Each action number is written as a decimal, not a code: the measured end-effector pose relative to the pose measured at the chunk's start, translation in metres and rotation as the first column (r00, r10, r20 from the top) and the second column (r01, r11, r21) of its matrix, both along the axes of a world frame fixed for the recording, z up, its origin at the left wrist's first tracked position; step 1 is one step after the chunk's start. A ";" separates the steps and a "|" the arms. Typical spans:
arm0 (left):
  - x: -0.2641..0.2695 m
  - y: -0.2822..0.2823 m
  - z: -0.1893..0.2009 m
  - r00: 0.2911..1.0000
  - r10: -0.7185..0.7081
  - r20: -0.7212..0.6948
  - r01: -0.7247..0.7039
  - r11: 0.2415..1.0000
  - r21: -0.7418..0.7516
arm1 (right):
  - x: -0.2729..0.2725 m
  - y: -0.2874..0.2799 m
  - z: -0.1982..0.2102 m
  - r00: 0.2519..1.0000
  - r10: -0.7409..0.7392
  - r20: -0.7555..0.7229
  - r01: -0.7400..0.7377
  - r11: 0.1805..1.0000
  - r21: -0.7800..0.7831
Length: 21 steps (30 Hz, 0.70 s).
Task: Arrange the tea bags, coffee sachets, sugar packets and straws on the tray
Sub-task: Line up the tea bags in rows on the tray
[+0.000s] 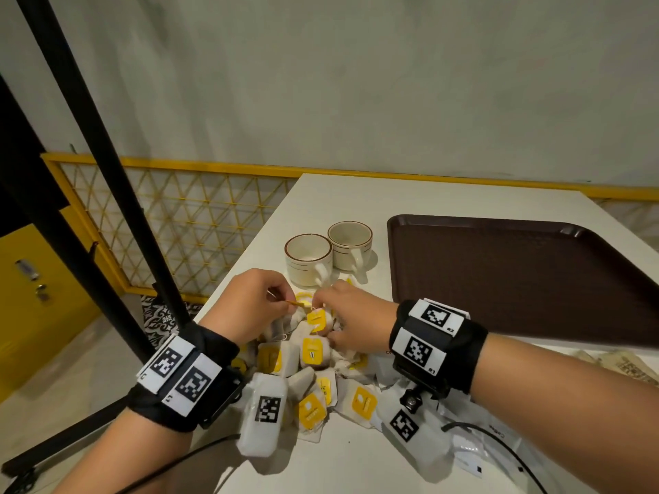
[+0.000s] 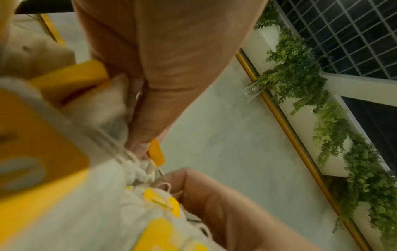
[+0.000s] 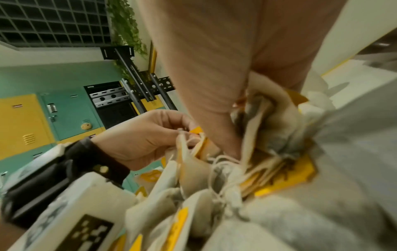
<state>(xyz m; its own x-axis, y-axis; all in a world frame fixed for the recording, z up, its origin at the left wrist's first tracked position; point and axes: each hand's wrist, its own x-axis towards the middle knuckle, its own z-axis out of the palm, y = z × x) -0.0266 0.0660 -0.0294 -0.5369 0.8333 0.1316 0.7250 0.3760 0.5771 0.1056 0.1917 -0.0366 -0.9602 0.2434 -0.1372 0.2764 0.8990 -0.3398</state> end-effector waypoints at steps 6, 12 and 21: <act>0.000 -0.008 0.017 0.991 0.078 0.113 -0.102 0.970 0.221 | 0.008 0.018 0.014 0.950 -0.165 -0.265 0.120 0.977 -0.177; 0.007 0.004 0.033 0.942 -0.005 0.335 -0.174 0.847 0.502 | 0.029 0.035 0.021 0.823 -0.495 -0.280 0.216 0.727 -0.651; 0.044 0.029 0.025 0.851 -0.187 0.491 -0.136 0.824 0.551 | 0.051 0.039 0.026 0.807 -0.586 -0.078 0.147 0.326 -0.934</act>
<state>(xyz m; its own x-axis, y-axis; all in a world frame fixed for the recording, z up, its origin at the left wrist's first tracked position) 0.0175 0.0954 -0.0044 -0.6370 0.7165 0.2844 0.2732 -0.1351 0.9524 0.1567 0.2309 -0.0108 -0.8173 0.5401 -0.2007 0.1605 -0.1213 -0.9796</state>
